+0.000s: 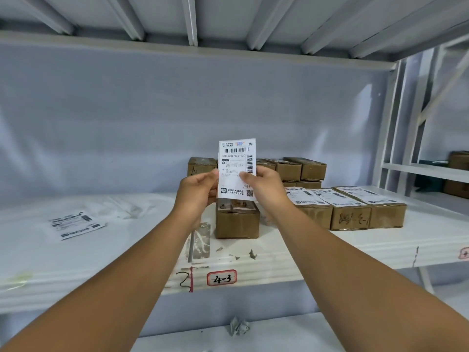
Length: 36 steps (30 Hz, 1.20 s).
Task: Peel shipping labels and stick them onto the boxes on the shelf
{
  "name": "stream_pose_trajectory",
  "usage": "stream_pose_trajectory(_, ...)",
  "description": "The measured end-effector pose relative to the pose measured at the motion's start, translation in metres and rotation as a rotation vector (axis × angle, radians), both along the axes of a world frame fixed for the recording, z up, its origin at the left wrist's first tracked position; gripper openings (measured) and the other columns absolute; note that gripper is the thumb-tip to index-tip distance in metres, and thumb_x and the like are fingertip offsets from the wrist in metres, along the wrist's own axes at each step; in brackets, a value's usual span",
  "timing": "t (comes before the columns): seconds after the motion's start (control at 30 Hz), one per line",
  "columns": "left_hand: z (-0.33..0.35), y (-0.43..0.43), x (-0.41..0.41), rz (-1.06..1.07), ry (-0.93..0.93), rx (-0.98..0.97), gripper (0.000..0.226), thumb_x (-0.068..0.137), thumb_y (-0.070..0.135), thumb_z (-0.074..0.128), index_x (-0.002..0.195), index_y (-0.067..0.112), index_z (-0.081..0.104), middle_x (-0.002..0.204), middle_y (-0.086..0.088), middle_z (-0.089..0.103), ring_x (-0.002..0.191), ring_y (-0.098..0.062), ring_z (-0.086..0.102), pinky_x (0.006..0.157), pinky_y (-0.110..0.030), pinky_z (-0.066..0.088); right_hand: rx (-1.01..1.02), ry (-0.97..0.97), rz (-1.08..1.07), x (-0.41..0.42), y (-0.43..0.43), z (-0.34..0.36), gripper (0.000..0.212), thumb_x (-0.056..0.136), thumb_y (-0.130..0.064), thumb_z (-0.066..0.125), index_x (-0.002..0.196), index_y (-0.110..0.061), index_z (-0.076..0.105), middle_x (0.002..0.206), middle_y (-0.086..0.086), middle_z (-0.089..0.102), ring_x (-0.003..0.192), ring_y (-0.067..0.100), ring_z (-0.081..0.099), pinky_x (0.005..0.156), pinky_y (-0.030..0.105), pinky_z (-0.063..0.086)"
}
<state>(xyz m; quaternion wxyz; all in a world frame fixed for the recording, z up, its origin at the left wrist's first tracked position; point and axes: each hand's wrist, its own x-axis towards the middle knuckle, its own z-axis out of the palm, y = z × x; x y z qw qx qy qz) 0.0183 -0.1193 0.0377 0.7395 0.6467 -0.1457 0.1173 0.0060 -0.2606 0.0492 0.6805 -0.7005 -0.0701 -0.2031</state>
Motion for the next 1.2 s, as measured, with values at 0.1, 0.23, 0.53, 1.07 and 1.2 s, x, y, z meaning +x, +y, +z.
stream_pose_trajectory(0.1,0.003,0.0,0.01,-0.071,-0.018,0.074,0.013,0.094,0.01,0.054,0.098,0.008,0.066,0.093,-0.007,0.072,0.076,-0.016,0.071,0.065,-0.022,0.058,0.002,-0.018,-0.037,0.019,0.002,0.004,0.012,0.092,-0.014,0.059,0.101,-0.021,0.063,0.103,0.002,0.071,0.078,0.013,0.068,0.06,0.026,0.056)
stream_pose_trajectory(0.23,0.002,0.0,0.031,0.001,-0.021,0.04,0.013,0.094,0.006,0.054,0.097,0.008,0.066,0.091,-0.007,0.073,0.076,-0.018,0.071,0.069,-0.025,0.059,0.035,-0.064,-0.103,0.046,0.008,0.001,0.032,0.089,-0.013,0.064,0.116,-0.025,0.051,0.108,0.001,0.067,0.088,0.015,0.067,0.074,0.032,0.057)
stream_pose_trajectory(0.53,-0.01,0.004,0.054,-0.088,0.015,-0.191,0.019,0.098,0.008,0.044,0.091,0.013,0.061,0.08,-0.003,0.073,0.067,-0.015,0.071,0.068,-0.026,0.059,-0.007,-0.092,-0.02,0.078,0.01,-0.003,0.016,0.089,0.0,0.058,0.083,-0.015,0.059,0.096,0.003,0.067,0.08,0.015,0.063,0.056,0.018,0.047)
stream_pose_trajectory(1.07,-0.013,0.008,0.052,0.015,-0.015,-0.014,0.022,0.091,0.005,0.055,0.088,0.023,0.067,0.083,0.001,0.075,0.058,-0.006,0.063,0.063,-0.02,0.056,-0.155,-0.146,-0.206,0.084,0.006,-0.015,0.013,0.088,-0.01,0.063,0.08,-0.021,0.064,0.1,-0.003,0.068,0.093,0.014,0.065,0.075,0.029,0.058)
stream_pose_trajectory(1.2,-0.012,0.01,0.049,-0.024,-0.005,-0.015,0.022,0.092,0.005,0.054,0.089,0.023,0.067,0.081,0.004,0.075,0.058,-0.005,0.061,0.059,-0.016,0.054,-0.162,-0.144,-0.219,0.08,0.005,-0.015,0.008,0.089,-0.012,0.063,0.084,-0.018,0.066,0.098,-0.002,0.069,0.083,0.009,0.065,0.068,0.02,0.054)
